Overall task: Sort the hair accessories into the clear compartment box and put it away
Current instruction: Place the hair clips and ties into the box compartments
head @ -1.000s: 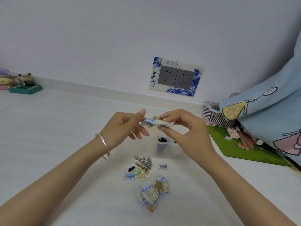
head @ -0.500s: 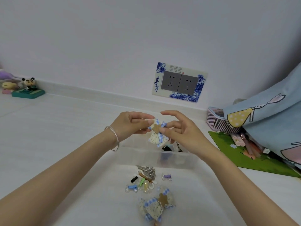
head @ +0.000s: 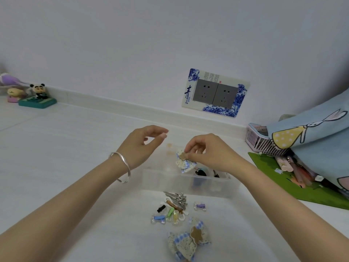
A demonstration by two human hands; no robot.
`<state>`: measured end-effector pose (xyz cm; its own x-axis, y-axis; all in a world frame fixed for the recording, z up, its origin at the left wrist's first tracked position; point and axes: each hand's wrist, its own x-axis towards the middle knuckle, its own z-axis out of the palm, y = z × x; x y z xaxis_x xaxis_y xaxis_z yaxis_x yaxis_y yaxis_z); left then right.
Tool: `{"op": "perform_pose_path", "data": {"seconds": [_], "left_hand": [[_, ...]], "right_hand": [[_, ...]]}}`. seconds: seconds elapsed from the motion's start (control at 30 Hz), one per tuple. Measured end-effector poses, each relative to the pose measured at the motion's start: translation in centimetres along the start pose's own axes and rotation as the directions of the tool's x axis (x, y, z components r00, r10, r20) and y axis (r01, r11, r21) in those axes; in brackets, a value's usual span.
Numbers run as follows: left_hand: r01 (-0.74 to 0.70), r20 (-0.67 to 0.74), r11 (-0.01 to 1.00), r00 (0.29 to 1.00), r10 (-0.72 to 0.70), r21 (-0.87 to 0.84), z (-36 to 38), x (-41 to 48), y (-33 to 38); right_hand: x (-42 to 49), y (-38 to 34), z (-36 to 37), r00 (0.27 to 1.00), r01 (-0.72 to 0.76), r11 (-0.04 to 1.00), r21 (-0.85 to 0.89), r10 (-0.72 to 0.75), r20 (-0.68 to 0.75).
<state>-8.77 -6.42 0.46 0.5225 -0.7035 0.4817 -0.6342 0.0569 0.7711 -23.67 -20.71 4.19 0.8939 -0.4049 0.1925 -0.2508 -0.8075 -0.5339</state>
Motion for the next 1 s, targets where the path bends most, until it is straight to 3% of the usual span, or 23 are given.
{"op": "perform_pose_path", "data": {"seconds": [0.1,0.27,0.4,0.63,0.7,0.8,0.9,1.0], "left_hand": [[-0.041,0.123,0.992,0.992,0.026,0.118,0.3,-0.2,-0.2],[-0.053,0.137,0.987,0.990,0.032,0.153,0.9,-0.4,-0.5],[-0.060,0.125,0.986,0.991,0.041,0.158,0.8,-0.5,-0.4],[-0.093,0.181,0.971,0.982,0.053,0.220,1.3,-1.0,-0.1],[-0.096,0.190,0.969,0.980,0.052,0.229,1.3,-1.1,-0.2],[-0.101,0.182,0.968,0.981,0.059,0.231,1.3,-1.3,0.0],[-0.140,0.193,0.964,0.976,0.096,0.225,1.1,-1.8,0.5],[-0.183,0.236,0.960,0.963,0.132,0.212,0.8,-2.6,1.6]], "right_hand": [[0.1,-0.1,0.1,0.999,0.030,0.996,-0.079,-0.029,0.015],[-0.5,0.5,0.6,0.992,0.088,0.969,-0.231,-0.064,0.111],[-0.9,1.1,0.0,0.987,0.152,0.948,-0.280,-0.163,-0.016],[-1.7,1.1,1.4,0.962,0.240,0.880,-0.410,-0.158,0.222],[-1.9,1.2,1.6,0.961,0.247,0.893,-0.377,-0.174,0.217],[-2.6,1.5,0.9,0.977,0.213,0.938,-0.275,-0.204,0.059],[-5.1,0.9,-0.1,0.974,0.211,0.977,-0.010,-0.211,-0.078],[-8.6,-0.1,-0.6,0.980,0.194,0.966,0.172,-0.200,0.015]]}}
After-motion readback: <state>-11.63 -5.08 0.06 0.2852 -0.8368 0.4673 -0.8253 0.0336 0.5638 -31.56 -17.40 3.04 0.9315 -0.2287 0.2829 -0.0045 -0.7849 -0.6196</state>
